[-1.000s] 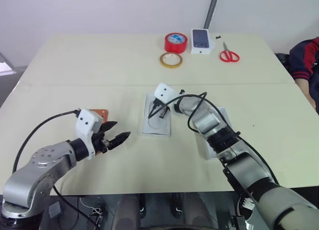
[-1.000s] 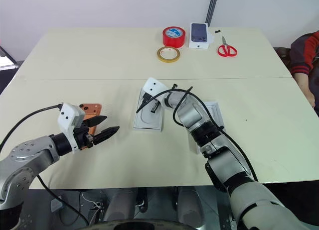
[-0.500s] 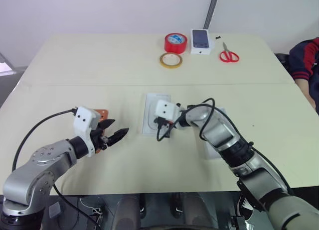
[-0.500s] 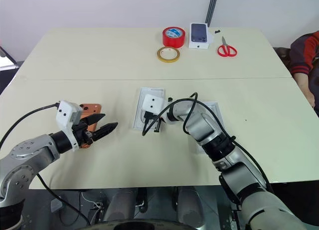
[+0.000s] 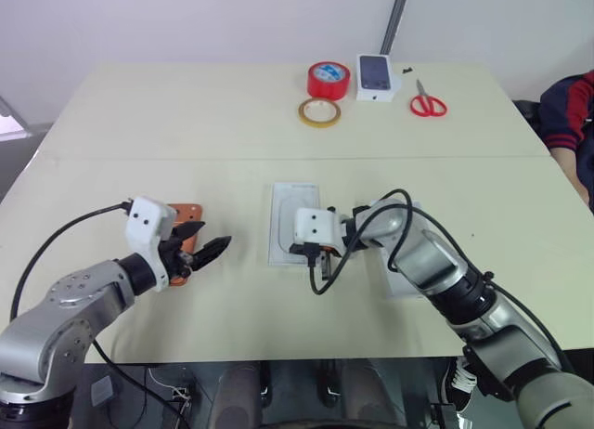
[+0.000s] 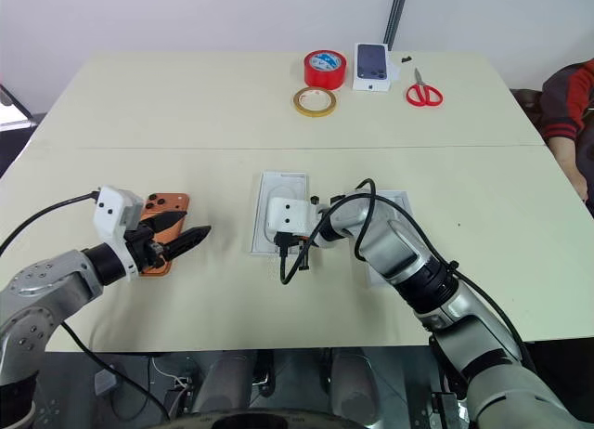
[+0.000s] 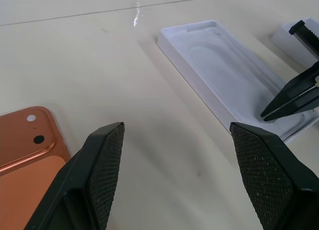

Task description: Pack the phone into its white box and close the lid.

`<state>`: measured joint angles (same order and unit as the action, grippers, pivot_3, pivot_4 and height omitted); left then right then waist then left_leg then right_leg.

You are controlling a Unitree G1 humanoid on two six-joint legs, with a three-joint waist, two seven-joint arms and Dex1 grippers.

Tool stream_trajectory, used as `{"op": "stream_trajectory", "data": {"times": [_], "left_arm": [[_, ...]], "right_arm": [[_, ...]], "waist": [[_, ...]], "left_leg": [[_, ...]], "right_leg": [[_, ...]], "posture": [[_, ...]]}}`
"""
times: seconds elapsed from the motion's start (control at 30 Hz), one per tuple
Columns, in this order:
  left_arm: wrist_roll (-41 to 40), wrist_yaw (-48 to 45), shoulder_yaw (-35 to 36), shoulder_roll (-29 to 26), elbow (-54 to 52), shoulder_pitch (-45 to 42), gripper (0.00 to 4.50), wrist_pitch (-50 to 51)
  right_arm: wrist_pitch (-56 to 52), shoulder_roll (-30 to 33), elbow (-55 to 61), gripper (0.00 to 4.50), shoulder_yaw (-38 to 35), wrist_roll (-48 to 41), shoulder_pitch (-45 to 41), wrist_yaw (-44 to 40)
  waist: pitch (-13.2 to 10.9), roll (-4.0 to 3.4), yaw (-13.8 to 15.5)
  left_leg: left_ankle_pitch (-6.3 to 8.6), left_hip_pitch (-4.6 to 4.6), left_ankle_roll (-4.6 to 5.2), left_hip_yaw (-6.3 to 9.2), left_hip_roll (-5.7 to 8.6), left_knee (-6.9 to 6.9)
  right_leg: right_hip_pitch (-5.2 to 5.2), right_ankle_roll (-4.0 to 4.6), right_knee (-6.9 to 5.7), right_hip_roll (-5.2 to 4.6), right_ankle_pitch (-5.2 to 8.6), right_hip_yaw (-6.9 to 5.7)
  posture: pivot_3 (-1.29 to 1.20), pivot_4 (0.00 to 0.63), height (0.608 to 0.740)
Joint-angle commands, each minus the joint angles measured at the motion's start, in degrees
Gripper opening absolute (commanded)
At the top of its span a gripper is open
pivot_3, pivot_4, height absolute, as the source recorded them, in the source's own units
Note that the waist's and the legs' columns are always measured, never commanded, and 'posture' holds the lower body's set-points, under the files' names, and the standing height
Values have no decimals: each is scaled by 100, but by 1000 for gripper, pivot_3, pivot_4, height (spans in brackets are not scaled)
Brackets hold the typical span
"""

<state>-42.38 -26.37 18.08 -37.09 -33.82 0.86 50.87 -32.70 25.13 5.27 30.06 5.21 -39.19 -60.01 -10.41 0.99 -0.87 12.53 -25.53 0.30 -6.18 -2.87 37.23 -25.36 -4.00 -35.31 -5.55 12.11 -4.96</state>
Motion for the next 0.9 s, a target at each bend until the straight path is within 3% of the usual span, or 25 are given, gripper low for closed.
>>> {"op": "stream_trajectory", "data": {"times": [0.03, 0.1, 0.2, 0.23, 0.57, 0.9], "left_arm": [[-118, 304, 435, 46, 82, -98, 3562, 100], [-78, 853, 868, 90, 508, -253, 3562, 464], [-244, 1401, 1376, 181, 907, -559, 4375, 928], [-248, 1578, 1481, 175, 1040, -688, 4447, 1117], [-298, 1567, 1311, -394, 1984, -1256, 4447, 2731], [-507, 1038, 838, -25, 1668, -1281, 4447, 3546]], "right_arm": [[-71, -430, -150, 47, -484, -166, -468, 473], [-470, -966, -287, 47, -710, -282, -764, 883], [-716, -1445, -464, 0, -544, -229, -932, 1165], [-693, -1568, -596, 0, -382, -123, -981, 1259], [-485, -2438, -1729, 0, 553, 318, -1164, 1671], [-279, -2446, -1861, 0, 834, 506, -1086, 1522]], "waist": [[0, 0, -6], [0, 0, -23], [1, 2, -14], [3, 4, 3], [4, 10, -15], [7, 4, 0]], "left_leg": [[0, 0, 0, 0, 0, 0], [-4, 1, 3, 1, -1, 0], [-15, 2, 6, 5, -6, -1], [-15, 5, 6, 7, -7, -6], [-7, 3, -13, 5, 0, -4], [-10, 9, -23, 8, 1, -12]], "right_leg": [[0, 0, -2, 0, 0, 0], [-1, 0, -7, 1, 0, 0], [-3, -5, -18, 14, -3, -2], [-2, -6, -19, 15, -3, -4], [0, -4, -18, 1, -2, -7], [-2, -3, -20, -5, -2, -6]], "posture": [[0, 150, 736], [0, 150, 736], [0, 150, 736], [0, 150, 736], [0, 150, 736], [0, 150, 736]]}}
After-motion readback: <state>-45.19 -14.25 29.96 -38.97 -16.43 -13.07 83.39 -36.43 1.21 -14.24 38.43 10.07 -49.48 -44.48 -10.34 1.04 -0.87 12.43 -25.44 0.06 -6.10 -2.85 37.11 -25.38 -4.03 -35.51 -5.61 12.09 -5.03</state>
